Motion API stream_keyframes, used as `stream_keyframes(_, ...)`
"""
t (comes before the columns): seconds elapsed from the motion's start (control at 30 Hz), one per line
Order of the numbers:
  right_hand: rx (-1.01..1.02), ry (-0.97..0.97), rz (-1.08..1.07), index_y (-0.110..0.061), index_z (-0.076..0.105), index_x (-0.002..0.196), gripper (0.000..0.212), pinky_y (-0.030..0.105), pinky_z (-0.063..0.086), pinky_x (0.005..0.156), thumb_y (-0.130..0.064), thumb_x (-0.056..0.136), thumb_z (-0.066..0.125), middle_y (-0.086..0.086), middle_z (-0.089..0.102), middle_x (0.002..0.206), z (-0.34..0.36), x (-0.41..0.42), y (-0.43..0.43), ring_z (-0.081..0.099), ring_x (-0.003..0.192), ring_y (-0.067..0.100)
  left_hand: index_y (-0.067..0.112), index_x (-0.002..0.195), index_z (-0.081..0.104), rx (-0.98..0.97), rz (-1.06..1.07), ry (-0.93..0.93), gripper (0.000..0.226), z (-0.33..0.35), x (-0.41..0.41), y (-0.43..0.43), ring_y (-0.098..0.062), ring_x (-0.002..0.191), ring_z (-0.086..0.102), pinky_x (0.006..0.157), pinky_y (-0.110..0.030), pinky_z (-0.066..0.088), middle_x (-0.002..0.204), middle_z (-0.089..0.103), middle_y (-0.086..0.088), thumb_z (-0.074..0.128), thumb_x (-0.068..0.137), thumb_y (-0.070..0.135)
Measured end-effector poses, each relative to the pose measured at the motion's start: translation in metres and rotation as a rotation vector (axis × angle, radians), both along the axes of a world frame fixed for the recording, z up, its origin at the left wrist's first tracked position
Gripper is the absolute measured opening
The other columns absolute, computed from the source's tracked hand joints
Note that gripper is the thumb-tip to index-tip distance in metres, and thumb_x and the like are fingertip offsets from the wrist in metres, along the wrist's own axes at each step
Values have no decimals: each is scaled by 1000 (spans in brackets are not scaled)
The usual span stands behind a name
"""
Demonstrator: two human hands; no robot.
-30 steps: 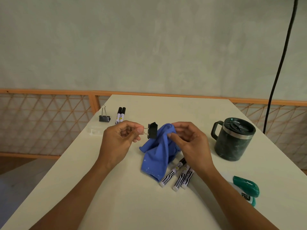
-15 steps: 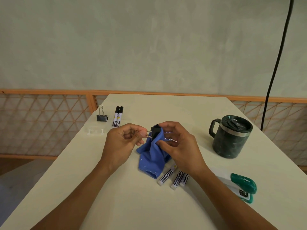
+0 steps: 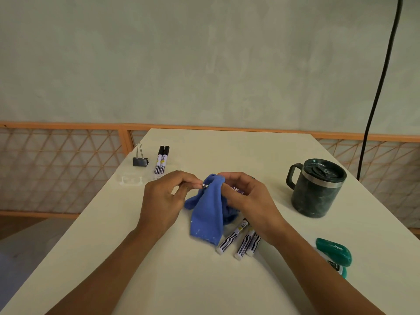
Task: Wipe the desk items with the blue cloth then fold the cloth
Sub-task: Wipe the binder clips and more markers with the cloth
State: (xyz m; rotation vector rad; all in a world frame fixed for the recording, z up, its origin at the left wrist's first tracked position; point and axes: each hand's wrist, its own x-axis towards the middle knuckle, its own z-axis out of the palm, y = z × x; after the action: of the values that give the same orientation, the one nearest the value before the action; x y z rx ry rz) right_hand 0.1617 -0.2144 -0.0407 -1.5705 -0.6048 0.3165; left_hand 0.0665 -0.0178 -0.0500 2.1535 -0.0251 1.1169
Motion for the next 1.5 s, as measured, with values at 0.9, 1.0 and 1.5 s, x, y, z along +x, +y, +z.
stream_keyframes(0.9,187,44,-143,-25,73,122,20,42,61,98,-17,104,69,-8,78,120,-8,10,-5,73,114,17,17,112,84,-722,-135,156,21,8,4,-3,-22,99,81,98,-33,62,97,83,-4,82,93,8)
stream_keyframes(1.0,171,21,-167,-24,72,121,17,38,62,93,-20,105,67,-11,77,116,-8,10,-5,74,110,13,13,112,83,-733,-131,133,19,12,3,2,-24,95,82,88,-24,62,98,84,-7,83,93,10)
stream_keyframes(1.5,-4,-213,13,-34,61,144,56,23,58,94,-3,99,71,-14,76,119,-10,1,-1,75,110,11,24,107,86,-363,-184,289,15,14,0,3,-10,96,78,90,-17,58,101,83,13,83,92,23)
